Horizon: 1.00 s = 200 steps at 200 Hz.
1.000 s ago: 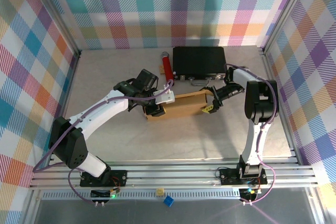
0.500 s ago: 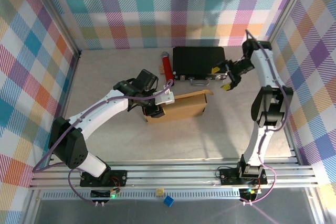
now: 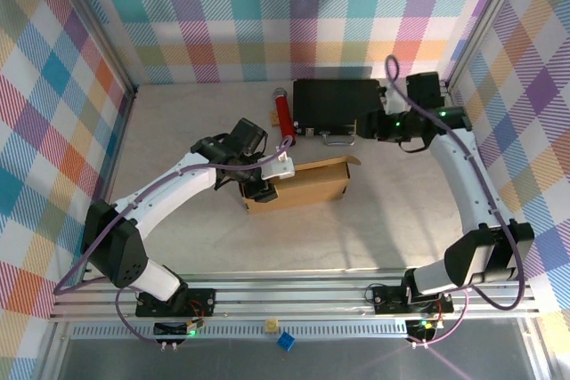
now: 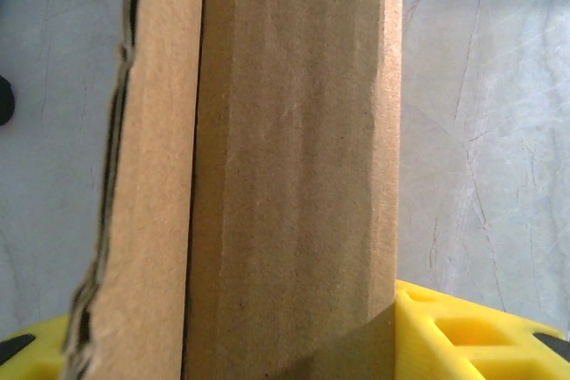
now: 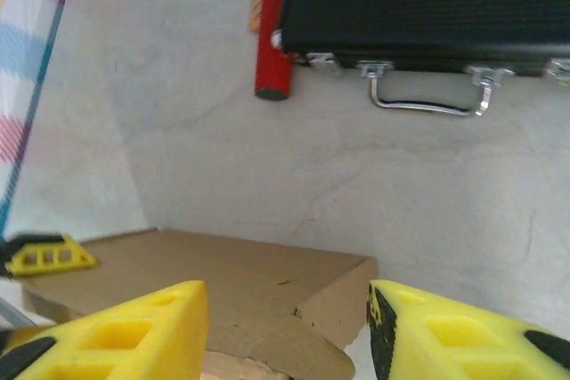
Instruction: Fold the paper box
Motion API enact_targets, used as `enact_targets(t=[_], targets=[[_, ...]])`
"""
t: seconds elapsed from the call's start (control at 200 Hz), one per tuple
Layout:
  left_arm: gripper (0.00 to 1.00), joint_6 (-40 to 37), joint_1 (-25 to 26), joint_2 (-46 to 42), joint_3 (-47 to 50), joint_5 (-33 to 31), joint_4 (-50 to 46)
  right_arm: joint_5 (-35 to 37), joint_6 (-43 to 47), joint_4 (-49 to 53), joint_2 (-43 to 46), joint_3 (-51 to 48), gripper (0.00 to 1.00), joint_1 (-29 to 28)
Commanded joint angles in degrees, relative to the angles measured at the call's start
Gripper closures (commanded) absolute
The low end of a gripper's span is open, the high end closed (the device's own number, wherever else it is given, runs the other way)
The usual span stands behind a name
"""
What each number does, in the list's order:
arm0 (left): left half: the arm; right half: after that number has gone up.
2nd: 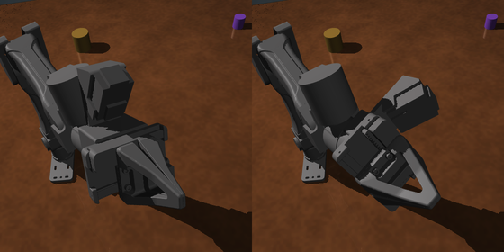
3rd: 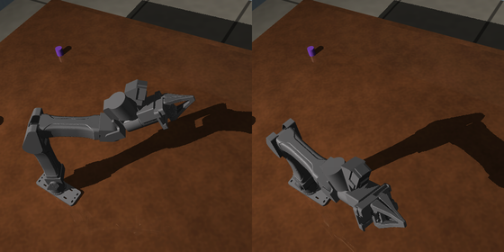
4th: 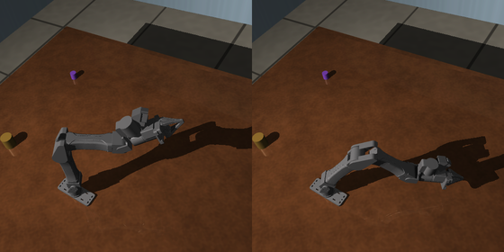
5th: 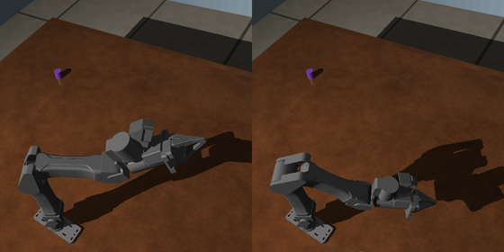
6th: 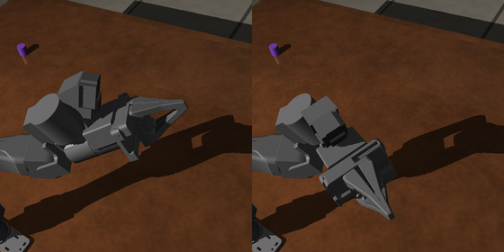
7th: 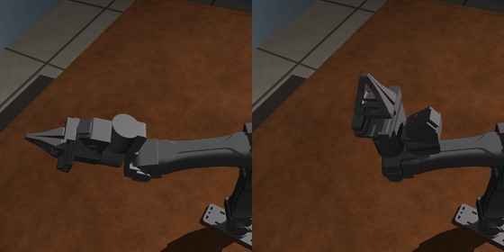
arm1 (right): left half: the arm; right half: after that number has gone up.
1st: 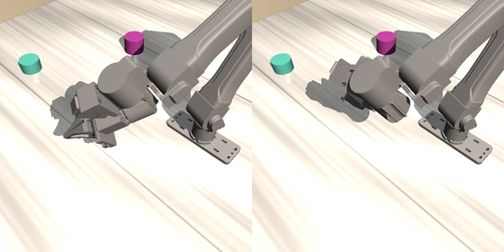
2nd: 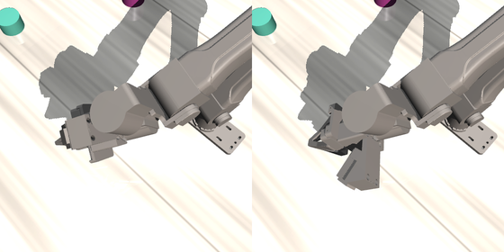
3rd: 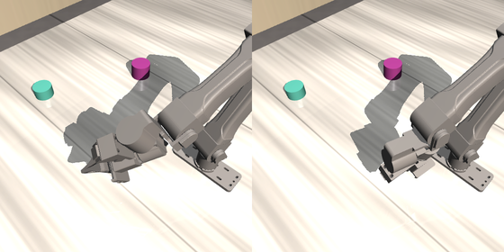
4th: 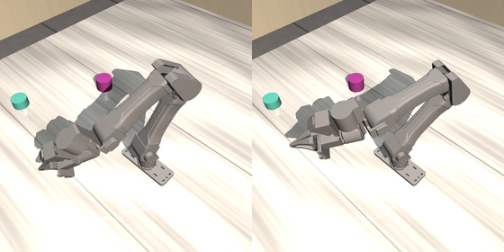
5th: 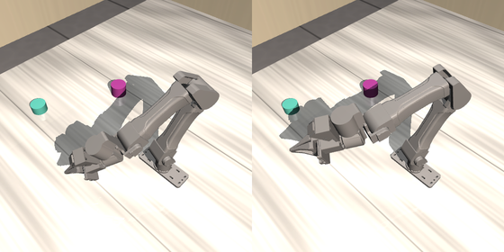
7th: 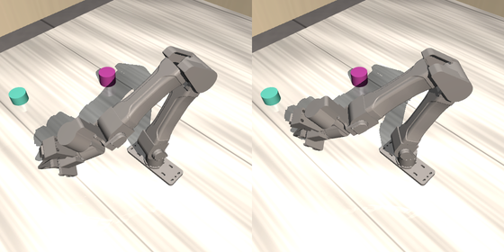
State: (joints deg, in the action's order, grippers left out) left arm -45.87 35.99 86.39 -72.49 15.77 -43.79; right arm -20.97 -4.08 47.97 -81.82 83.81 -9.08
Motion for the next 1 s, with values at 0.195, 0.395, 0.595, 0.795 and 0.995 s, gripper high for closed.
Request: enact_targets(t=[0.195,0.395,0.595,0.795,0.995], targets=[[0.45,0.21,0.49,-0.87,0.02,-0.85,-0.77,-13.46,37.22,4.83,-1.22,1.78,0.51,0.25],[0.44,0.34,0.21,-1.27,0.68,-0.3,0.19,-10.79,46.03,9.86,-1.31,-0.6,0.52,-0.35],[0.44,0.34,0.14,-0.91,0.33,-0.13,0.2,-10.25,48.11,10.85,-0.09,-3.28,0.48,-0.32],[0.44,0.25,0.14,-0.96,0.57,-0.56,0.37,-9.48,47.71,9.59,-1.48,-4.85,0.51,-0.98],[0.44,0.6,0.07,-0.61,0.52,-0.81,0.55,-9.64,47.45,9.29,-2.2,-5.77,0.62,-1.91]])
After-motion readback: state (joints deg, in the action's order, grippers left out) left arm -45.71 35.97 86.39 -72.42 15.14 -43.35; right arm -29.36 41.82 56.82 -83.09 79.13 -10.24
